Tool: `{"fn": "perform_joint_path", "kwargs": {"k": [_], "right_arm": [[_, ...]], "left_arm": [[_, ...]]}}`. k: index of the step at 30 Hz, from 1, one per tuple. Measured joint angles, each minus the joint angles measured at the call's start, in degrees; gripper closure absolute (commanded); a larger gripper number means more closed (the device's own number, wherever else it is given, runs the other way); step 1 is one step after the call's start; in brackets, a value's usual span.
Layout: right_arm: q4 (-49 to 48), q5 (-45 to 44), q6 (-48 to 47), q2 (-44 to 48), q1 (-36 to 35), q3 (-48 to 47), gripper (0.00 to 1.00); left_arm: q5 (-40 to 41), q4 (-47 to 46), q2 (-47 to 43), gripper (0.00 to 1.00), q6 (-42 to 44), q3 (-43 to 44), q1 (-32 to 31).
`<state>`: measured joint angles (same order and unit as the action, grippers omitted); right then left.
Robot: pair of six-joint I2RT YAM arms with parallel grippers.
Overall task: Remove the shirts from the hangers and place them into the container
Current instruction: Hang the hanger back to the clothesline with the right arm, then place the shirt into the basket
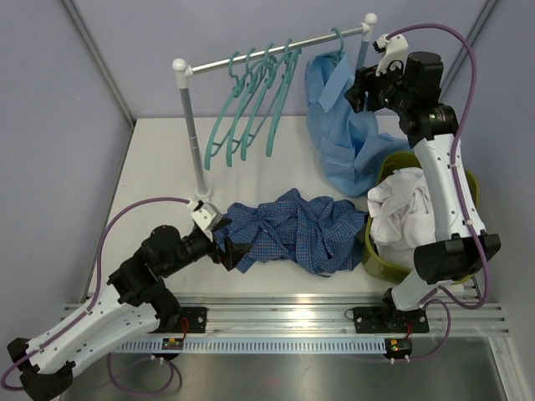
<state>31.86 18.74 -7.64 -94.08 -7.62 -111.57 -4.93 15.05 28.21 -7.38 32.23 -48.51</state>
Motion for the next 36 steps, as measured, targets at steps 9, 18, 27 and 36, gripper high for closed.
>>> {"fn": "perform_joint_path", "kwargs": {"k": [9,18,27,36], "right_arm": [[8.6,7.6,-19.5,16.7,0.0,3.2,0.02],[25.5,28.4,-39.3,31.2,-0.4,27.6,0.02],[24.6,27.4,-35.2,33.4,-0.4,39.7,0.02],[20.3,23.8,-30.1,37.1,-0.4,48.4,0.02]], "left_arm": [[2.0,1.7,1.6,0.01,-0.7,0.1,0.0],[6.9,-0.2,21.1,0.01,-18.3,1.7,0.0],[6.6,-6.6,47.2,0.01,-34.2,12.4,0.0],[-5.4,-20.5,65.3,0.01,-43.9,16.0,0.5]]}}
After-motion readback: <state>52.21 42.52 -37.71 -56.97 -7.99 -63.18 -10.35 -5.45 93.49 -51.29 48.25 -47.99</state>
